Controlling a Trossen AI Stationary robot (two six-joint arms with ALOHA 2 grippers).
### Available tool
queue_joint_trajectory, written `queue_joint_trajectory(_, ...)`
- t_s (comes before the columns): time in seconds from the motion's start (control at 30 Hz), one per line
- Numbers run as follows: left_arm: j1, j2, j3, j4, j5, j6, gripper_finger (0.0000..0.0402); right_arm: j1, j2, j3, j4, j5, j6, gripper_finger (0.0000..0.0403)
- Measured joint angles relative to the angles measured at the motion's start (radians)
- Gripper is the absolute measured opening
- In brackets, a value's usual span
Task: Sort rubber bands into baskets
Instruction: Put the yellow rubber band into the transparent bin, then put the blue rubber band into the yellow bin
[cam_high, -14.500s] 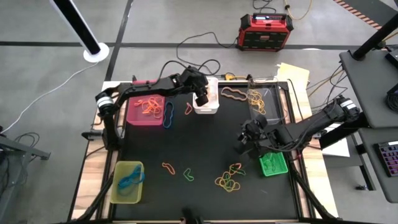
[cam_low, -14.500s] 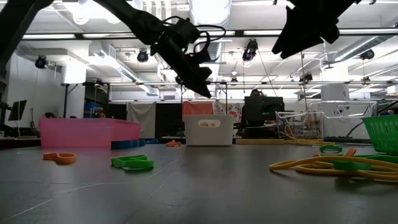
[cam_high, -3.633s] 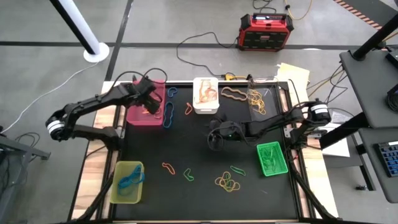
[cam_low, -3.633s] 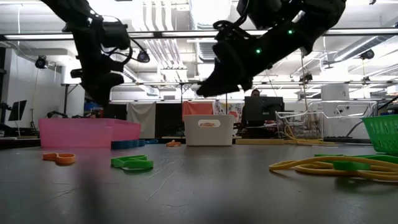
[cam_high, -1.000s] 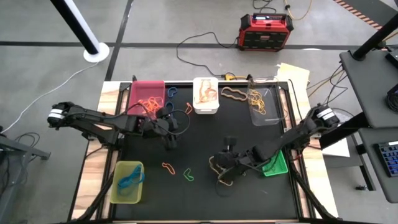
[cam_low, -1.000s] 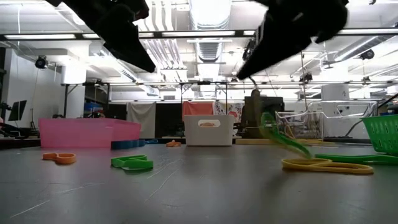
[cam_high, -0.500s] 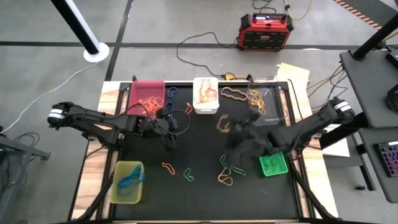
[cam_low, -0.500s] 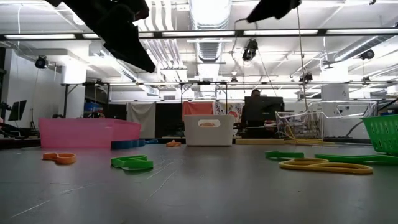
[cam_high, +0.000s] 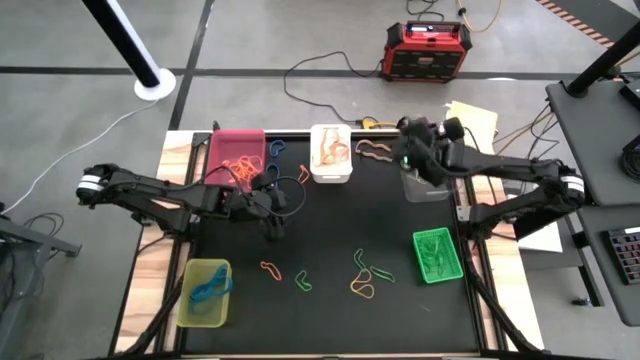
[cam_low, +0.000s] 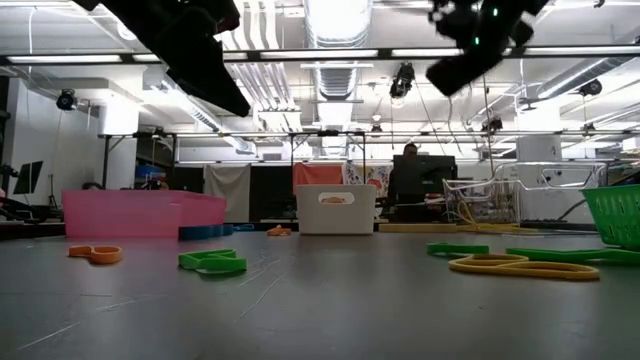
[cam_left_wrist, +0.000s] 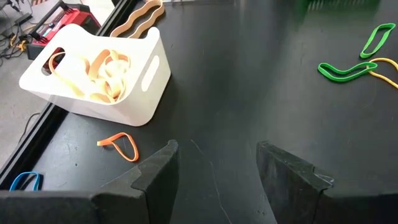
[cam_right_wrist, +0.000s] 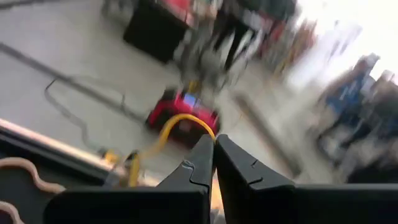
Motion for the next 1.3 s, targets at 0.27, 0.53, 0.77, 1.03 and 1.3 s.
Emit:
queue_joint_trajectory(0.27, 0.0, 0.0, 0.0, -0.002, 0.0, 0.0, 0.0194, -0.239, 0.071, -0.029, -0.073, -0.287, 0.194, 0.0009)
queue_joint_trajectory(0.53, 0.0, 0.0, 0.0, -0.002, 0.0, 0.0, 0.0194, -0.283, 0.157, -0.03, -0.077, -0.419, 0.25, 0.0039)
queue_joint_trajectory(0.77, 0.0, 0.0, 0.0, -0.002, 0.0, -0.008, 0.0194, -0.316, 0.186, -0.03, -0.132, -0.439, 0.329, 0.0109)
queue_joint_trajectory(1.03, 0.0, 0.0, -0.025, 0.007, 0.001, -0.012, 0.0194, -0.269, 0.137, -0.014, -0.112, -0.49, 0.315, 0.0154)
queue_joint_trajectory(1.3, 0.0, 0.001, -0.078, 0.026, 0.043, 0.025, 0.0194, -0.136, 0.063, 0.048, -0.075, -0.684, 0.188, 0.0157)
